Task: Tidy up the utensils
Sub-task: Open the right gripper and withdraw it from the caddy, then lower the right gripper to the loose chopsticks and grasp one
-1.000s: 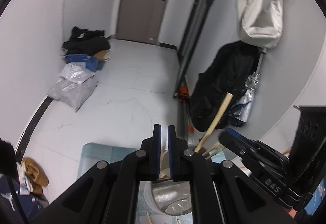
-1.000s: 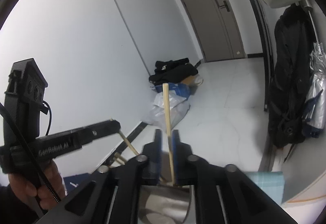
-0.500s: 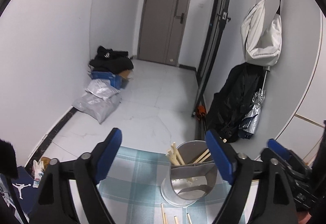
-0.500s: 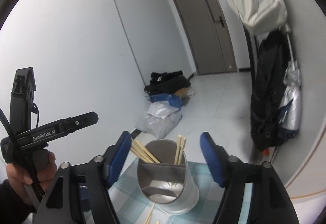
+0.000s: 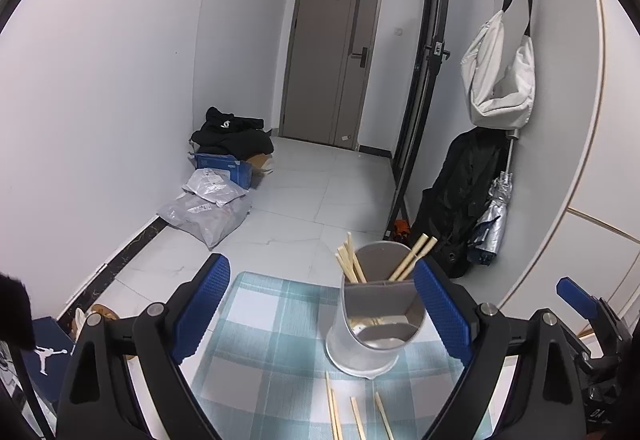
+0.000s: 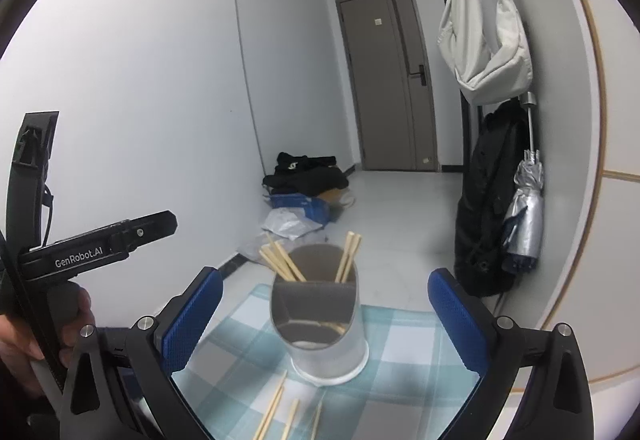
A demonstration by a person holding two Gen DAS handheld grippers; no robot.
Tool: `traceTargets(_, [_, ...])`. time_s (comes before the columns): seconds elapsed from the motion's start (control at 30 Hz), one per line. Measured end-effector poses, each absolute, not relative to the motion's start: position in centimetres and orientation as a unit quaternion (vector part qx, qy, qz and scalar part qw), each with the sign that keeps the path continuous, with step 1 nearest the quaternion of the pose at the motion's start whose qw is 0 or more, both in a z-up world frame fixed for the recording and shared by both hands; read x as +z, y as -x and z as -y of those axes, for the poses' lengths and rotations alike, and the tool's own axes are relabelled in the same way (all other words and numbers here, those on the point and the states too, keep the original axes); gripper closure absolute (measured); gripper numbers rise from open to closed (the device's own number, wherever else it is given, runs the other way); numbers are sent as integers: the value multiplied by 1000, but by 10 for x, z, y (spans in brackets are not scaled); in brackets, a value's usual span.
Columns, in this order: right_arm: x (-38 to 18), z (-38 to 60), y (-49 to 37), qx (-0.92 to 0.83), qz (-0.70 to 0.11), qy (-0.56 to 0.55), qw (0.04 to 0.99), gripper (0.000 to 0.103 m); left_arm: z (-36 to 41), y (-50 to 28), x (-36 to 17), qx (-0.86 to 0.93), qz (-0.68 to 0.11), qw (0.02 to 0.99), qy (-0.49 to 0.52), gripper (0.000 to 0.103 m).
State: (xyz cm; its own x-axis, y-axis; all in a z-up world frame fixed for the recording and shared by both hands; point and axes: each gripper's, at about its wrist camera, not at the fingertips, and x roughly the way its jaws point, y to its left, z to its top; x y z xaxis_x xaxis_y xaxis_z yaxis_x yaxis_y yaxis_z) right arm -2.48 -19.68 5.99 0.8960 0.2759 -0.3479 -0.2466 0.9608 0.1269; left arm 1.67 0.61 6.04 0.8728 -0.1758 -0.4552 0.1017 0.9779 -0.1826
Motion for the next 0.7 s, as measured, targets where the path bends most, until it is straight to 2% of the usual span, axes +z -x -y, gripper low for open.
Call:
traceTargets(0.33, [48, 189, 53, 128, -172, -32, 976, 0, -4, 1, 43, -69, -241, 966, 61, 11])
traceTargets(0.7, [22, 192, 47, 115, -214, -28, 970, 0, -6, -2, 11, -53, -266, 961, 58, 11])
